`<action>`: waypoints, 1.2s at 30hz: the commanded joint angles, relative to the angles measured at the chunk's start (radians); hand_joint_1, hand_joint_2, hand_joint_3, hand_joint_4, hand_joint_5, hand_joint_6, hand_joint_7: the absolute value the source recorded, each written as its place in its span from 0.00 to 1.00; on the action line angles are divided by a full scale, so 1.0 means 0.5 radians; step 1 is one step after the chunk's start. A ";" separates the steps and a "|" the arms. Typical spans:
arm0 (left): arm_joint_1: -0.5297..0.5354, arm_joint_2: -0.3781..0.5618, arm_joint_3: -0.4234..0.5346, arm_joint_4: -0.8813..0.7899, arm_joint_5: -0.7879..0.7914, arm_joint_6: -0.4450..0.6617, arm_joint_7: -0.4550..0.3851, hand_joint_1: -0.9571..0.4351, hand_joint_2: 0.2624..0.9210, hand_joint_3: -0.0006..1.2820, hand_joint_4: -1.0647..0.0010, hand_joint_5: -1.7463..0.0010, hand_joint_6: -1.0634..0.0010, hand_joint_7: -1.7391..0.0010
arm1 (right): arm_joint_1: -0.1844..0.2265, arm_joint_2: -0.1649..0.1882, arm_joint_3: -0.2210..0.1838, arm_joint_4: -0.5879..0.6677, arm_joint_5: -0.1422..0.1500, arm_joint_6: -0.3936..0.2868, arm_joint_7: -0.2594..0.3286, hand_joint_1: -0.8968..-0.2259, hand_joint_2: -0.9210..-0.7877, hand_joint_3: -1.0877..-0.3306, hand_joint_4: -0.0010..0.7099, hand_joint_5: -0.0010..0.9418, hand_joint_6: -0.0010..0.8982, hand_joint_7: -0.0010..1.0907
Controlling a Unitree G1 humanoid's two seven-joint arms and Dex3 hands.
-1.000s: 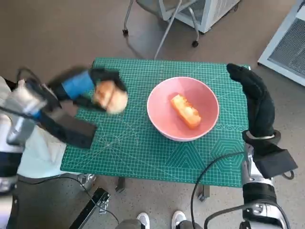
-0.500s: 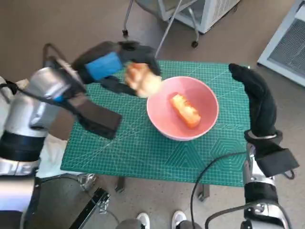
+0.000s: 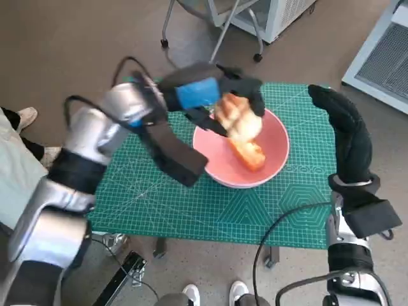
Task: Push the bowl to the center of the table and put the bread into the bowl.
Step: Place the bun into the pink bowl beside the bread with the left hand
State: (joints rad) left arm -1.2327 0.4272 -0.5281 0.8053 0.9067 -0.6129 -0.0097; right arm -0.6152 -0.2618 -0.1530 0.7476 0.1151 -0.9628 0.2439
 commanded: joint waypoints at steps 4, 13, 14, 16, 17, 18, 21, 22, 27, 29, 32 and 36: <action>-0.072 -0.053 -0.160 0.144 0.110 0.089 -0.118 0.54 1.00 0.20 0.64 0.53 0.52 0.19 | 0.055 -0.006 -0.015 -0.002 0.005 -0.005 0.002 0.51 0.00 0.49 0.47 0.00 0.07 0.71; -0.022 -0.066 -0.173 0.148 0.046 0.126 -0.243 0.63 0.97 0.02 0.56 0.98 0.50 0.81 | 0.064 -0.002 -0.023 -0.004 -0.004 -0.014 -0.013 0.48 0.00 0.50 0.47 0.00 0.08 0.70; -0.017 -0.064 -0.171 0.148 0.040 0.123 -0.244 0.63 0.97 0.01 0.56 0.98 0.50 0.82 | 0.065 -0.002 -0.023 -0.003 -0.006 -0.015 -0.015 0.48 0.00 0.50 0.47 0.00 0.08 0.70; -0.008 -0.064 -0.167 0.155 0.023 0.120 -0.241 0.63 0.97 0.01 0.57 0.99 0.50 0.84 | 0.064 -0.002 -0.024 -0.001 -0.010 -0.017 -0.020 0.48 0.00 0.50 0.47 0.00 0.08 0.70; -0.003 -0.065 -0.162 0.159 0.010 0.122 -0.243 0.63 0.97 0.00 0.57 0.99 0.50 0.85 | 0.061 -0.002 -0.024 0.002 -0.010 -0.016 -0.021 0.48 0.00 0.50 0.47 0.00 0.08 0.70; 0.000 -0.066 -0.159 0.162 0.001 0.124 -0.245 0.63 0.97 0.00 0.58 1.00 0.50 0.85 | 0.059 -0.002 -0.024 0.006 -0.011 -0.016 -0.022 0.48 0.00 0.50 0.47 0.00 0.08 0.70; 0.013 -0.067 -0.139 0.161 -0.046 0.133 -0.276 0.64 0.97 0.00 0.60 1.00 0.51 0.86 | 0.056 0.002 -0.022 0.007 -0.018 -0.015 -0.032 0.48 0.00 0.50 0.47 0.00 0.08 0.70; 0.016 -0.066 -0.135 0.160 -0.057 0.132 -0.282 0.64 0.96 0.00 0.60 1.00 0.51 0.87 | 0.055 0.003 -0.021 0.006 -0.022 -0.015 -0.035 0.49 0.00 0.50 0.47 0.00 0.08 0.70; 0.038 -0.047 -0.107 0.137 -0.136 0.120 -0.324 0.65 0.97 0.00 0.61 1.00 0.50 0.88 | 0.052 0.009 -0.015 0.006 -0.027 -0.017 -0.047 0.49 0.00 0.50 0.47 0.00 0.08 0.69; 0.048 -0.040 -0.088 0.123 -0.179 0.118 -0.361 0.66 0.97 0.00 0.61 1.00 0.49 0.88 | 0.048 0.010 -0.013 0.009 -0.029 -0.016 -0.051 0.49 0.00 0.50 0.47 0.00 0.08 0.69; 0.061 -0.033 -0.058 0.105 -0.241 0.117 -0.416 0.66 0.97 0.00 0.60 1.00 0.48 0.88 | 0.042 0.011 -0.013 0.013 -0.028 -0.013 -0.052 0.49 0.00 0.50 0.47 0.00 0.09 0.69; 0.083 -0.030 -0.011 0.072 -0.331 0.131 -0.503 0.67 0.97 0.00 0.55 0.98 0.45 0.87 | 0.034 0.013 -0.012 0.018 -0.021 -0.010 -0.047 0.48 0.00 0.50 0.47 0.00 0.09 0.69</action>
State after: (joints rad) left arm -1.2045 0.3995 -0.5589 0.8680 0.7825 -0.5494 -0.2299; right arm -0.6076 -0.2626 -0.1577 0.7447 0.1119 -0.9746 0.2276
